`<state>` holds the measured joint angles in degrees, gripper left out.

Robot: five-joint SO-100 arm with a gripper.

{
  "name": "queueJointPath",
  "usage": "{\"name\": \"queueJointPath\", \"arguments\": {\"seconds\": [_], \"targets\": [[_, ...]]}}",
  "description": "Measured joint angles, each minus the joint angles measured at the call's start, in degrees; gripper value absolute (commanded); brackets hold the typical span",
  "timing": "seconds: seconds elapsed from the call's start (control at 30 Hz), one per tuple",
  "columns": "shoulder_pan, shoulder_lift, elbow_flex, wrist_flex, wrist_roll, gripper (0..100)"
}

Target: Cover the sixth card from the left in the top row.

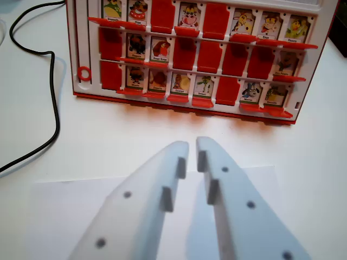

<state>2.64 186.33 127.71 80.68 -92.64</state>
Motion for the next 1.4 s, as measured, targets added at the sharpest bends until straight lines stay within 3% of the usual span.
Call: {"name": "queueJointPath", "arguments": {"seconds": [0.3, 0.6, 0.87, 1.03, 1.4], "targets": [[3.43, -7.73, -1.14, -4.22, 1.05, 2], [7.12, -15.21, -1.14, -9.58, 1.05, 2], [10.37, -22.24, 2.55, -17.67, 0.97, 2], [10.46, -28.21, 5.45, -23.29, 0.97, 2], [10.81, -42.10, 7.82, -36.91, -0.97, 2]]}}
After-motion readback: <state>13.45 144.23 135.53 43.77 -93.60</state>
